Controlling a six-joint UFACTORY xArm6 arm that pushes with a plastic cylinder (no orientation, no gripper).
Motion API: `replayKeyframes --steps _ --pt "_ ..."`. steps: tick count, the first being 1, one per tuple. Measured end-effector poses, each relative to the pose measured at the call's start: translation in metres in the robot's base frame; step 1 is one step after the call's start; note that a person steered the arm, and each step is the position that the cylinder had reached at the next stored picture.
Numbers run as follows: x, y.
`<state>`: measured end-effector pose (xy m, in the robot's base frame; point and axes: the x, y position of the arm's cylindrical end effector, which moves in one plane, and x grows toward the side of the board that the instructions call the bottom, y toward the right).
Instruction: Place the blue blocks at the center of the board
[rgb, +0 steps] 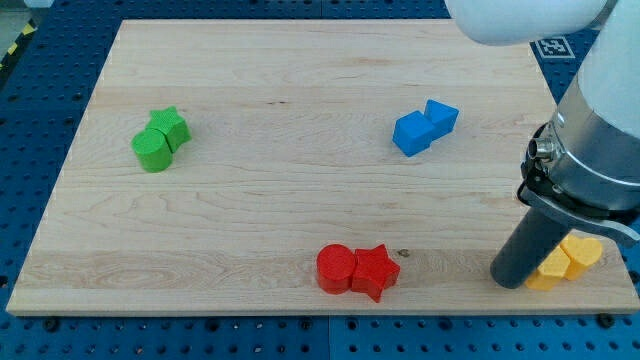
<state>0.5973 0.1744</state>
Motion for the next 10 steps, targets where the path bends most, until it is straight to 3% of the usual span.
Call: replayKeyframes --steps 2,5,6,10 --pt "-0.021 0.0" --pt "-0.184 0.033" --pt "-0.212 0.036" --pt "-0.186 -0.066"
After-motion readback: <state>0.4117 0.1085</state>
